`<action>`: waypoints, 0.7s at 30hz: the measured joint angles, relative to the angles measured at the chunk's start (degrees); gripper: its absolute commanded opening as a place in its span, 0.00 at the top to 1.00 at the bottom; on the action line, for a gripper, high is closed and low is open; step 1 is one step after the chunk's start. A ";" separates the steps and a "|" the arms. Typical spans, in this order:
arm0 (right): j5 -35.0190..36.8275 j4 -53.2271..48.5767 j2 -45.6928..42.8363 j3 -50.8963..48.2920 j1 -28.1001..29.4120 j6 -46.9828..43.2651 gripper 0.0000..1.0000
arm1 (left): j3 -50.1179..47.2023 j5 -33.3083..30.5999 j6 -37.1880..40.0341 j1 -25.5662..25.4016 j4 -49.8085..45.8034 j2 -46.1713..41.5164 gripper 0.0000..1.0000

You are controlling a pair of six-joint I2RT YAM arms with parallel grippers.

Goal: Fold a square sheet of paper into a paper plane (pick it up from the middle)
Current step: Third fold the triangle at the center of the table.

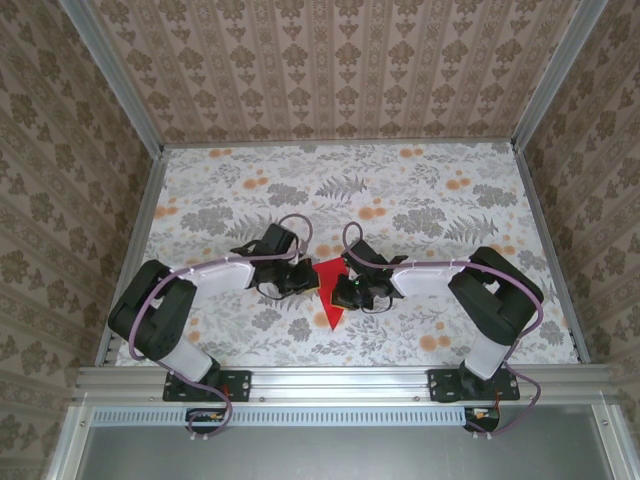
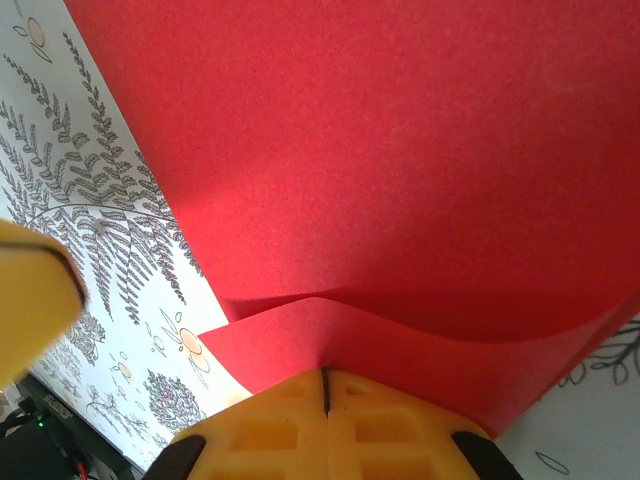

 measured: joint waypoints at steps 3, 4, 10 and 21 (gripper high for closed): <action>0.00 0.00 0.00 0.00 0.00 0.00 0.95 | -0.22 0.26 -0.48 -1.86 0.26 0.00 1.00; 0.00 -0.02 0.00 0.00 0.00 0.00 0.95 | -0.22 0.35 -0.57 -2.32 0.35 0.02 1.00; 0.00 -0.02 0.00 0.02 -0.09 0.00 0.95 | -0.22 0.39 -1.07 -4.17 0.68 0.83 1.00; -0.02 -0.02 0.00 0.02 -0.20 0.00 0.95 | -0.07 -0.11 -1.25 -5.18 0.46 4.83 1.00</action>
